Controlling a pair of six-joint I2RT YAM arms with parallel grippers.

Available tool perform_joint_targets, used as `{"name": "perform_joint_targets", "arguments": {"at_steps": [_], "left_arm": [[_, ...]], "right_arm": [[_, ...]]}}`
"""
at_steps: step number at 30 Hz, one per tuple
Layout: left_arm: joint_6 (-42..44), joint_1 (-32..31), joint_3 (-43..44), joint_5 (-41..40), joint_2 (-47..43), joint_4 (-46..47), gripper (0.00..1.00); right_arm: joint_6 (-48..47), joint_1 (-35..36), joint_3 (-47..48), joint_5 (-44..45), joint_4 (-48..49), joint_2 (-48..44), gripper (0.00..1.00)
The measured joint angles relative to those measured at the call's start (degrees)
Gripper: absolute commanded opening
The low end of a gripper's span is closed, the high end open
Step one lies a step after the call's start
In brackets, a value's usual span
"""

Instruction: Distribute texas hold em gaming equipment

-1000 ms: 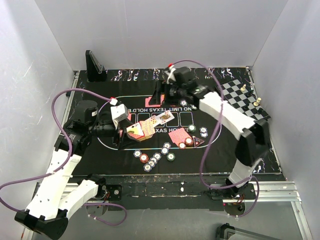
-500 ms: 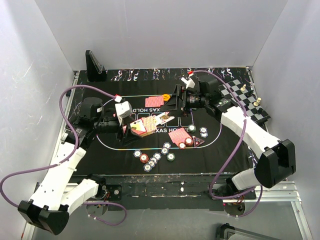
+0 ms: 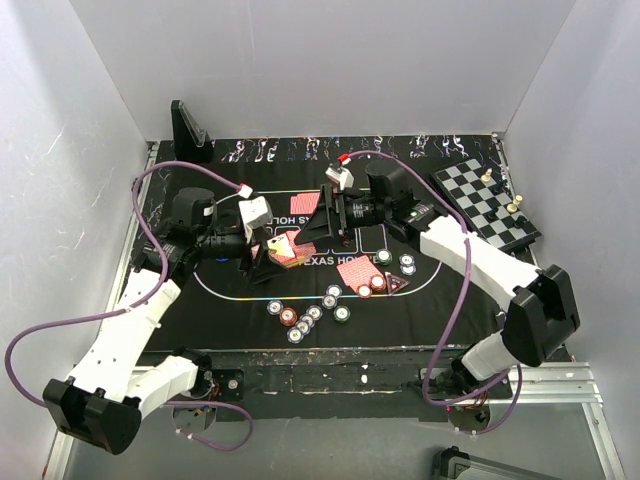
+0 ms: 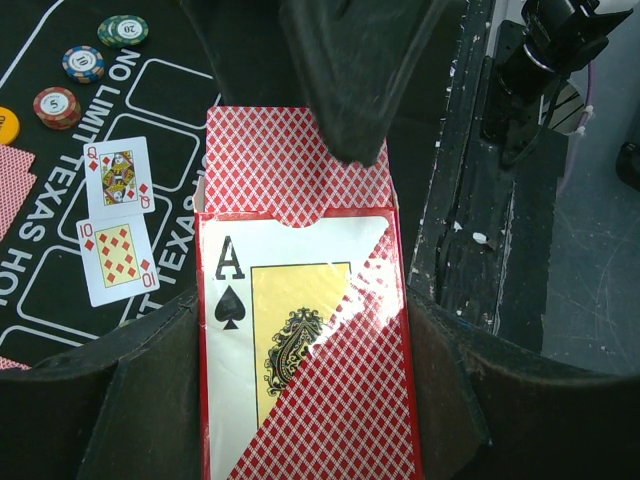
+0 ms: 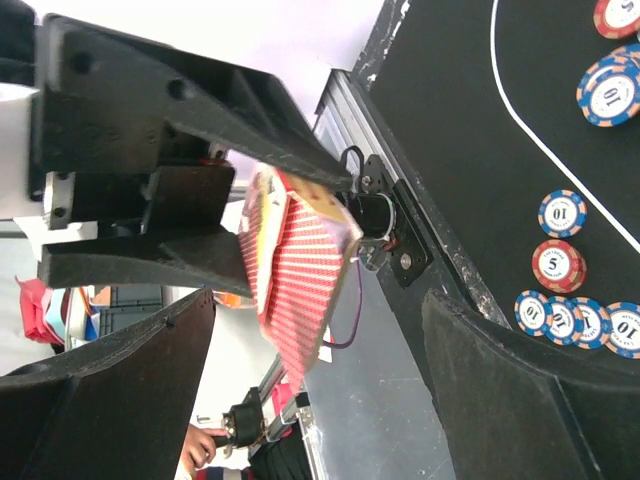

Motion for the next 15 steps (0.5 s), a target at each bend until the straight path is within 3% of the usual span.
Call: {"name": "perform_joint_targets", "arguments": {"at_steps": [7, 15], "left_arm": [[0.55, 0.0, 1.27, -0.02, 1.4, 0.28, 0.0], [0.57, 0.0, 1.57, 0.0, 1.42, 0.44, 0.0]], "right_arm": [[1.44, -0.11, 0.0, -1.64, 1.9, 4.74, 0.92], [3.98, -0.13, 0.0, -4.02, 5.7, 5.35, 0.7]]}}
